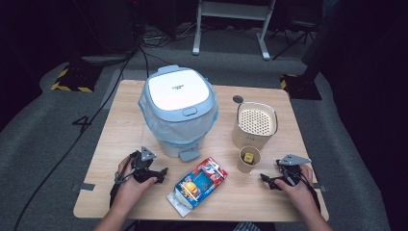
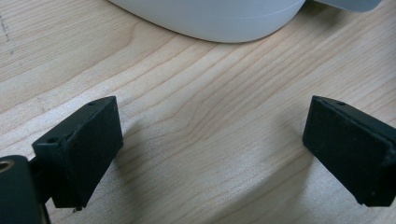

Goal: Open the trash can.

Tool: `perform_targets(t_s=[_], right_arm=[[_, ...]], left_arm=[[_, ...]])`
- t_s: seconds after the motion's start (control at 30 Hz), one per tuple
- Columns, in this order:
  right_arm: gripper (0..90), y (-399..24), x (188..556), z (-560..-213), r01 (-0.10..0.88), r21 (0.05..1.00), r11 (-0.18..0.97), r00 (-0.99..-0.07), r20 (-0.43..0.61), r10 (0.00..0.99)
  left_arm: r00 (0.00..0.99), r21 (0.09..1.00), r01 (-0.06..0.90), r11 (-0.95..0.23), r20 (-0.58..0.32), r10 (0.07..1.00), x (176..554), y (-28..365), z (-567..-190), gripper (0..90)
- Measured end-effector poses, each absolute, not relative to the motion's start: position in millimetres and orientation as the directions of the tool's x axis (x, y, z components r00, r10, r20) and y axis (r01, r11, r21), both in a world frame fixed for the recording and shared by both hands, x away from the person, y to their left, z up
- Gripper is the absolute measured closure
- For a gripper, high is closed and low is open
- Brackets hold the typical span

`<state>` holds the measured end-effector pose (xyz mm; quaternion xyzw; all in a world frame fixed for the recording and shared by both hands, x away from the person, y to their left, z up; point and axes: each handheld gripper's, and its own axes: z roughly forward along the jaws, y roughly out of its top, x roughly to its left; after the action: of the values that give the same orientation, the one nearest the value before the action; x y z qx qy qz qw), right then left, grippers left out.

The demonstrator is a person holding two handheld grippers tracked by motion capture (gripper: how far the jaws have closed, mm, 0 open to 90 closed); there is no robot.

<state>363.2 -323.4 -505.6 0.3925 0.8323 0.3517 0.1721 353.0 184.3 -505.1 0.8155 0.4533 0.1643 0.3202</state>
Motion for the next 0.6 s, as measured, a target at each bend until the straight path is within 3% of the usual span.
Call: perform_targets(t_s=[0.23,0.43,0.47,0.5,0.6], right_arm=[[5.3,-323.5,363.0,-505.5,0.532,0.720,0.445,-0.633,-0.011,0.774],[5.9,-324.0,362.6,-505.5,0.529,0.722,0.445,-0.636,-0.010,0.772],[5.9,-324.0,362.6,-505.5,0.529,0.722,0.445,-0.636,-0.010,0.772],[5.9,-324.0,362.6,-505.6,0.529,0.722,0.445,-0.636,-0.010,0.772],[6.3,-324.0,362.5,-505.5,0.528,0.723,0.446,-0.636,-0.011,0.771]], left_arm=[[0.538,0.676,0.631,-0.380,-0.029,0.843,353.4,185.7,-504.9,5.8],[0.527,0.660,0.651,-0.374,-0.038,0.849,353.4,194.4,-496.9,36.2],[0.526,0.645,0.665,-0.377,-0.047,0.849,353.2,196.1,-493.8,36.2],[0.533,0.626,0.688,-0.368,-0.092,0.841,351.9,198.4,-489.0,44.4],[0.552,0.625,0.677,-0.389,-0.082,0.830,349.1,199.6,-483.7,49.5]])
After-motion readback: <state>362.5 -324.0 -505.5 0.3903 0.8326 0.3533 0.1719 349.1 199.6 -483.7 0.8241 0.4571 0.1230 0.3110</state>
